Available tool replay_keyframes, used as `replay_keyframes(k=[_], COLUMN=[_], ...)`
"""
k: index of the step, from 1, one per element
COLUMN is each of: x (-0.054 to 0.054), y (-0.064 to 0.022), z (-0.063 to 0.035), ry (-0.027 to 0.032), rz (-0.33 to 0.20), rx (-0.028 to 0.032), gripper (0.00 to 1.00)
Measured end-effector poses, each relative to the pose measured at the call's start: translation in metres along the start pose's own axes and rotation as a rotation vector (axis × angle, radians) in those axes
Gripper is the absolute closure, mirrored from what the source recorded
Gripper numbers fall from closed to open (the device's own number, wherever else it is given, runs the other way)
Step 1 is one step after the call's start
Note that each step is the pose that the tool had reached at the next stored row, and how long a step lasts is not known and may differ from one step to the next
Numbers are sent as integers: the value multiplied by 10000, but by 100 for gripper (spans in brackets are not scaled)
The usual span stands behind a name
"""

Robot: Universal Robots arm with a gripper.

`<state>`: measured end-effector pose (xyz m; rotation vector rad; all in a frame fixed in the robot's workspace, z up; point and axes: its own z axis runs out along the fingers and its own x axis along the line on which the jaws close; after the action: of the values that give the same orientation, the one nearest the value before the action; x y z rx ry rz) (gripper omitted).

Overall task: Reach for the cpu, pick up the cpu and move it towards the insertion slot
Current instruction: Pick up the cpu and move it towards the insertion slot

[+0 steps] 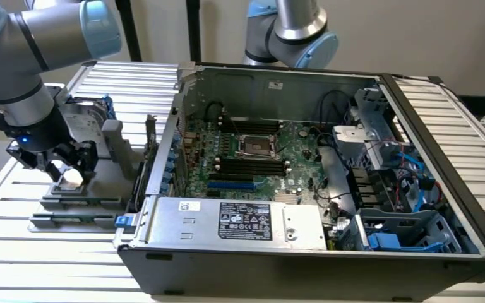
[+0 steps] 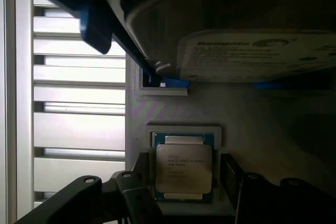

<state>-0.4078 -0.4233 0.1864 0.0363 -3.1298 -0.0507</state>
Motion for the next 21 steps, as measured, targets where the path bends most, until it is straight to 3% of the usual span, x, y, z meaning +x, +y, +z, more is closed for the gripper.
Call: replay_keyframes(k=[5,6,15,21], x=[0,0,-1,-1], y=[0,0,1,5], z=[5,6,-2,-137], ry=[0,-1,0,18], rz=[1,0,0,1], rx=[0,-1,-4,-2], gripper=[37,44,46,46])
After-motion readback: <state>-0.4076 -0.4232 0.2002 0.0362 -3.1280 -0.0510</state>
